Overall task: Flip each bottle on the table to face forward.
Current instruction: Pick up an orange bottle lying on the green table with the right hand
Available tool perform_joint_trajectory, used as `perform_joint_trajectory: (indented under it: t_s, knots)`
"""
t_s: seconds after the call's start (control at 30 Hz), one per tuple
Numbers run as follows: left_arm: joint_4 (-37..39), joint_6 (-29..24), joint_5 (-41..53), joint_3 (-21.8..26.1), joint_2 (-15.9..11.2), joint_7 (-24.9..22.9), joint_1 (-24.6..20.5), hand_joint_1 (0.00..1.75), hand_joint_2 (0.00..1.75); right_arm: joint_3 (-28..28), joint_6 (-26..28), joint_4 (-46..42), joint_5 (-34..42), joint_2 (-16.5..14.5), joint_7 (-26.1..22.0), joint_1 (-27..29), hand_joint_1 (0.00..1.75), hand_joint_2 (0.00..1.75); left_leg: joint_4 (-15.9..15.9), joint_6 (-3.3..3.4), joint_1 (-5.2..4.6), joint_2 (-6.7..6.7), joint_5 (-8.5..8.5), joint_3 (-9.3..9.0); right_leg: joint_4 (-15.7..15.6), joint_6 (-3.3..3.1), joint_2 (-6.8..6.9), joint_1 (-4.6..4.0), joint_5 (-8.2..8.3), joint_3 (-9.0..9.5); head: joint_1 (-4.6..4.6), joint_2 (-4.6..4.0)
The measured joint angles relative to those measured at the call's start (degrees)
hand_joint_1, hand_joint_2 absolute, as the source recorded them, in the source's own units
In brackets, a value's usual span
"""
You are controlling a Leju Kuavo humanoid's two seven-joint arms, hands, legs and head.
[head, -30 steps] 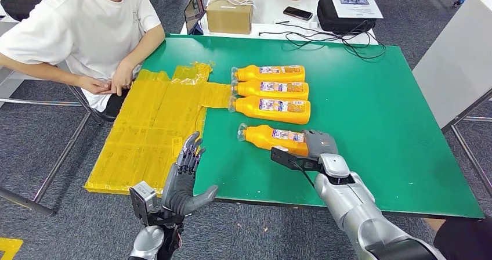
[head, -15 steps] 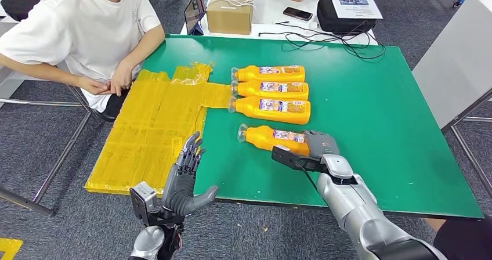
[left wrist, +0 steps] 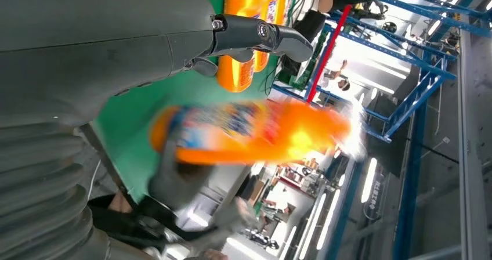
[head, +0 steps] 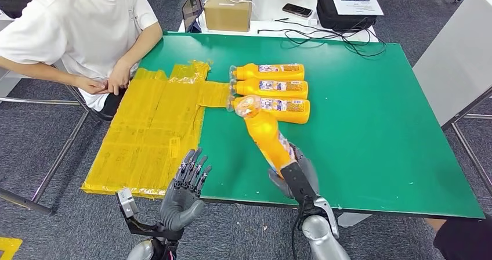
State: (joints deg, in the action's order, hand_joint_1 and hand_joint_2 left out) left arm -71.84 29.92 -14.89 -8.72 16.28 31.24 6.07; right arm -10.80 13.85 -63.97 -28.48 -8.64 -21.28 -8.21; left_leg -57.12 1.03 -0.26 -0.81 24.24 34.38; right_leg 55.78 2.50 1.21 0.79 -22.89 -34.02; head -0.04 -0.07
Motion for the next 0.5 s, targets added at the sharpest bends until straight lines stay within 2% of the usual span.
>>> perform_joint_trajectory:
  t_s: [0.1, 0.23, 0.5]
  knots:
    - [0.2, 2.47, -0.78, 0.54, -0.47, 0.45, 0.61, 0.0, 1.75, 0.44, 1.63, -6.39, 1.83, -0.8, -0.7, 3.13, 1.75, 1.75, 0.0, 0.01, -0.03, 0.0, 0.01, 0.09, -0.01, 0.01, 0.0, 0.03, -0.01, -0.08, 0.01, 0.0]
    - [0.46, 4.38, -0.88, 0.85, -0.75, 0.54, 0.6, 0.0, 1.75, 0.83, 1.66, -10.21, 3.05, -1.46, -1.76, 5.34, 1.75, 1.75, -0.01, 0.04, -0.09, 0.0, 0.04, 0.17, -0.03, 0.05, 0.0, 0.09, -0.03, -0.15, 0.02, 0.0]
    - [0.74, 2.08, 4.01, 0.1, -0.81, 0.6, -0.79, 0.0, 1.75, 0.72, -0.5, -11.07, 2.14, -2.28, -2.75, 6.2, 1.75, 1.75, -0.01, 0.04, -0.1, 0.0, 0.03, 0.16, -0.03, 0.07, -0.01, 0.1, -0.02, -0.16, 0.02, 0.0]
